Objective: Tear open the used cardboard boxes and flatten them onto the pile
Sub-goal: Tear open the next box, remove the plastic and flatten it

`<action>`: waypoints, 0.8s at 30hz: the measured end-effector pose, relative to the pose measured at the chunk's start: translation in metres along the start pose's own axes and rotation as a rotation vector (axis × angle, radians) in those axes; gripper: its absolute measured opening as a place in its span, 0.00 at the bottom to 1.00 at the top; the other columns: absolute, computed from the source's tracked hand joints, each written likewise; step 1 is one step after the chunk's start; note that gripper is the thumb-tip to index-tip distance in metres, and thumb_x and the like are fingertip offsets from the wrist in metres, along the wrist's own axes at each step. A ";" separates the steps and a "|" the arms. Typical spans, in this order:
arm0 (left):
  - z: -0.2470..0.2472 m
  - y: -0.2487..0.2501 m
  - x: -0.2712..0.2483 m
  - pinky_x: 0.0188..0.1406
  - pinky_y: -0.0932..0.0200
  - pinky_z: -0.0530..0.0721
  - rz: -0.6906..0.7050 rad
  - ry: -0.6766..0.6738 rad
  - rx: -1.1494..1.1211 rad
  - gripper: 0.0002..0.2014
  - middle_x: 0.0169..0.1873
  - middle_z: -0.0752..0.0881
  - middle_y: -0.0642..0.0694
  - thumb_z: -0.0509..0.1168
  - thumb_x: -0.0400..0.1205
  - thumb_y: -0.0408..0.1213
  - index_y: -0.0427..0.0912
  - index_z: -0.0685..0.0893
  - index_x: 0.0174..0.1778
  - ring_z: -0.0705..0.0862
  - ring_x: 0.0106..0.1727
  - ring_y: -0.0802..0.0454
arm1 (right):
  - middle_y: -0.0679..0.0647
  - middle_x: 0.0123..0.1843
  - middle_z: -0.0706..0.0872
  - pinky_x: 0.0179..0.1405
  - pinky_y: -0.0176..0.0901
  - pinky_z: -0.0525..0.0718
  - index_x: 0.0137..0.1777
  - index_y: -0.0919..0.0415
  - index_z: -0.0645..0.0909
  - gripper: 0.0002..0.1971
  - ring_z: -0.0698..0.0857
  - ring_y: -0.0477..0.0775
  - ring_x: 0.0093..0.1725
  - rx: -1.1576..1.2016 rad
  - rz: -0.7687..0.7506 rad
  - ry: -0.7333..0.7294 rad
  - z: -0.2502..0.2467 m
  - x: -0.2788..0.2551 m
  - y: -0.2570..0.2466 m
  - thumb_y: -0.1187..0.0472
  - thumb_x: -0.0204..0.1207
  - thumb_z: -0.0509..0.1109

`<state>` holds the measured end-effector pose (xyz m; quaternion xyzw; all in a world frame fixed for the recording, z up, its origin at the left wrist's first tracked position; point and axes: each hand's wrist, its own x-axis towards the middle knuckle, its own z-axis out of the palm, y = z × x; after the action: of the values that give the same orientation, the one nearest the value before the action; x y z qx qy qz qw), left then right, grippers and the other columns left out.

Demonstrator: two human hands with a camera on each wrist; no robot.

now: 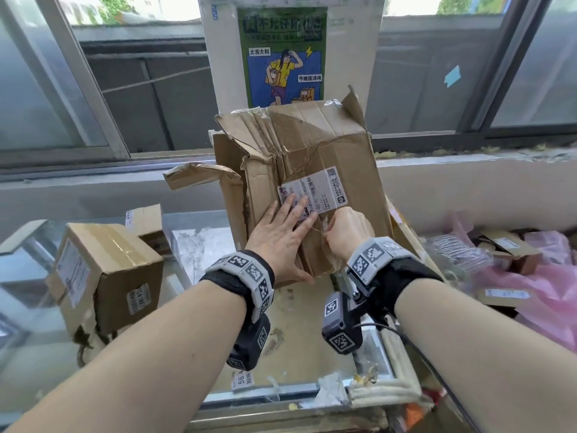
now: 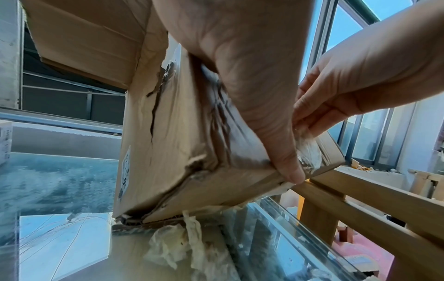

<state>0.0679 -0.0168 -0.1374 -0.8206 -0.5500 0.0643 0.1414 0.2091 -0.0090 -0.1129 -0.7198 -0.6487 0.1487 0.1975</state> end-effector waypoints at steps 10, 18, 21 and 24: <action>-0.004 0.015 -0.008 0.83 0.51 0.50 -0.134 0.077 -0.210 0.57 0.82 0.48 0.45 0.71 0.65 0.69 0.46 0.50 0.83 0.47 0.83 0.46 | 0.55 0.42 0.90 0.51 0.47 0.87 0.34 0.57 0.86 0.07 0.88 0.54 0.45 0.323 0.025 -0.120 -0.008 0.025 0.023 0.58 0.66 0.82; -0.001 0.017 -0.009 0.83 0.53 0.51 -0.179 0.070 -0.288 0.56 0.83 0.48 0.45 0.75 0.66 0.62 0.45 0.53 0.83 0.49 0.83 0.48 | 0.63 0.37 0.91 0.46 0.58 0.90 0.31 0.63 0.83 0.10 0.91 0.62 0.42 0.609 0.161 -0.257 0.003 0.028 0.021 0.67 0.60 0.83; -0.002 0.015 -0.010 0.82 0.55 0.51 -0.191 0.074 -0.272 0.56 0.83 0.50 0.44 0.77 0.65 0.60 0.44 0.55 0.83 0.50 0.83 0.47 | 0.67 0.39 0.90 0.45 0.59 0.90 0.33 0.66 0.81 0.09 0.91 0.64 0.43 0.650 0.175 -0.294 0.000 0.024 0.014 0.73 0.65 0.80; -0.003 0.016 -0.011 0.82 0.55 0.53 -0.194 0.083 -0.257 0.55 0.83 0.51 0.44 0.77 0.65 0.60 0.44 0.56 0.82 0.52 0.82 0.47 | 0.68 0.40 0.90 0.45 0.59 0.90 0.33 0.67 0.80 0.08 0.91 0.64 0.42 0.674 0.190 -0.293 0.000 0.020 0.012 0.75 0.68 0.76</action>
<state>0.0785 -0.0332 -0.1403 -0.7770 -0.6240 -0.0547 0.0633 0.2222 0.0098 -0.1180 -0.6424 -0.5152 0.4727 0.3137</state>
